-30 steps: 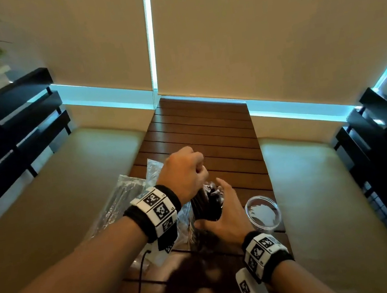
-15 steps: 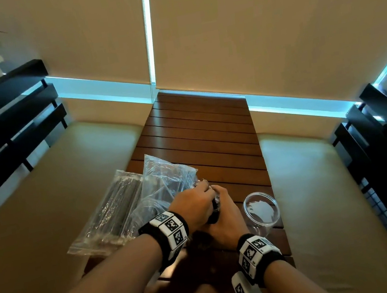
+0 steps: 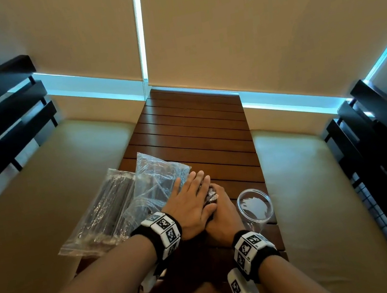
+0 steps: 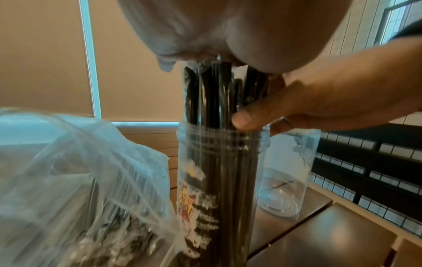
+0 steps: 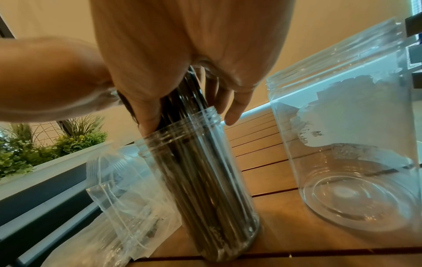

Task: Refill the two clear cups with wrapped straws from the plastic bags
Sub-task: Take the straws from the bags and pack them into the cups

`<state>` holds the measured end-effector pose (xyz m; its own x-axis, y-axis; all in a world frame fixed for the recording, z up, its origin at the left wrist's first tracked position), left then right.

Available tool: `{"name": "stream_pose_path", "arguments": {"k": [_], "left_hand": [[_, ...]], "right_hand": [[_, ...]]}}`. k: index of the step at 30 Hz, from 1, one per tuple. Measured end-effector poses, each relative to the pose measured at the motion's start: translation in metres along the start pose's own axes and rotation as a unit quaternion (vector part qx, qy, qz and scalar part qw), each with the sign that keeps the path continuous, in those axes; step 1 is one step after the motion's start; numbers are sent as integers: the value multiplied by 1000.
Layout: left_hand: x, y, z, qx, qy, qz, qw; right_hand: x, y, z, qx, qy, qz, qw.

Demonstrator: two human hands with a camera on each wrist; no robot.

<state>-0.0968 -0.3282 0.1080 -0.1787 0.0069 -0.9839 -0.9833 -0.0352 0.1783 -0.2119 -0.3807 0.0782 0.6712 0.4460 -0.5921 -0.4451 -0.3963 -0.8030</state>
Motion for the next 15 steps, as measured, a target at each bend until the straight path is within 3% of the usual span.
{"name": "stream_pose_path", "arguments": {"k": [2, 8, 11, 13, 15], "left_hand": [[-5, 1, -4, 17, 13, -1, 1000], [2, 1, -2, 31, -48, -30, 998], [-11, -2, 3, 41, -54, 11, 998], [-33, -12, 11, 34, 22, 93, 995], [-57, -39, 20, -18, 120, 205, 971]], "right_hand": [[0, 4, 0, -9, -6, 10, 1000], [2, 10, -4, -7, -6, 36, 999], [-5, 3, 0, 4, -35, 59, 998], [-17, -11, 4, -11, -10, 102, 995], [-31, -33, 6, -66, 84, 139, 984]]}}
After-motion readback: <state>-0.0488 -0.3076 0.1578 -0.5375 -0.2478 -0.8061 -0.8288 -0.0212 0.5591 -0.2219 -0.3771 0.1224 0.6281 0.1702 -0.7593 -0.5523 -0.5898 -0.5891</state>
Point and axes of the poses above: each hand's wrist, its own z-axis away from the middle knuckle, its own x-axis out of the palm, y = z × x, the point moved 3 cm from there along -z, towards the middle knuckle
